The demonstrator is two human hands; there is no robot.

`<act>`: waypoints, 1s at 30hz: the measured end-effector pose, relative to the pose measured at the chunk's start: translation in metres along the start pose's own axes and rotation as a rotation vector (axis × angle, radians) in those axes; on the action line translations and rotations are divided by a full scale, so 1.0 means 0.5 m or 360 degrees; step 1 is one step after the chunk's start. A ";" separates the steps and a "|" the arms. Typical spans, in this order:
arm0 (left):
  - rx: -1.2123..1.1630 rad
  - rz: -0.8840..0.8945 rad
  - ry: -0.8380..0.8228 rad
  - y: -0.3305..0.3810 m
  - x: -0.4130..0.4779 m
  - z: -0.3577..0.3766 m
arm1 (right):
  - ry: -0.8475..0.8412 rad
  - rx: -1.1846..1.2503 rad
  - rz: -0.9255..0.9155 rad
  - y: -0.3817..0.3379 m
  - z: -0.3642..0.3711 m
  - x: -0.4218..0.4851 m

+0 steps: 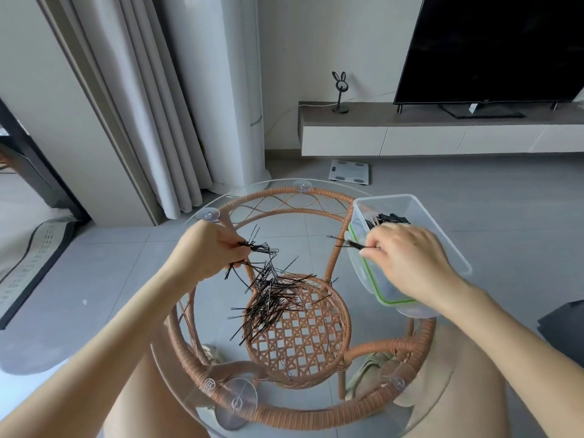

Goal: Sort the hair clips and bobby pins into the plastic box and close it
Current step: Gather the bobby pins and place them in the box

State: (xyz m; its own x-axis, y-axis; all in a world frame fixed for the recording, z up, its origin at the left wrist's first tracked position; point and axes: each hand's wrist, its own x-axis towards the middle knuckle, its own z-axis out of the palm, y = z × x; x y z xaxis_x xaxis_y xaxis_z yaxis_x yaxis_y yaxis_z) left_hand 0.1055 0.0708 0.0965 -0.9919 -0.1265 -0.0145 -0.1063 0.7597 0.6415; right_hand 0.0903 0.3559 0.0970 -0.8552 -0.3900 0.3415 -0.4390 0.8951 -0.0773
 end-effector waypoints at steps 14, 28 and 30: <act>-0.0146 0.0281 -0.0128 0.165 0.058 0.040 | -0.0558 -0.0455 -0.0004 0.186 0.012 -0.004; 0.0178 0.0898 -0.0462 0.356 0.075 0.297 | -0.0154 0.0664 0.0652 0.273 0.010 -0.050; 0.0305 0.0909 -0.0522 0.350 0.076 0.330 | -0.0187 0.0656 0.0647 0.275 0.010 -0.055</act>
State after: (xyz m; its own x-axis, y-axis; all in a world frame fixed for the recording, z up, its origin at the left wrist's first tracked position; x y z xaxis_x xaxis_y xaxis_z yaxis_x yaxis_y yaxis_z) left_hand 0.0376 0.3040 0.0817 -0.8628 0.5044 0.0349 0.4594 0.7532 0.4707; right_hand 0.0524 0.4887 0.0723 -0.9917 -0.0755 0.1037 -0.1202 0.8291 -0.5460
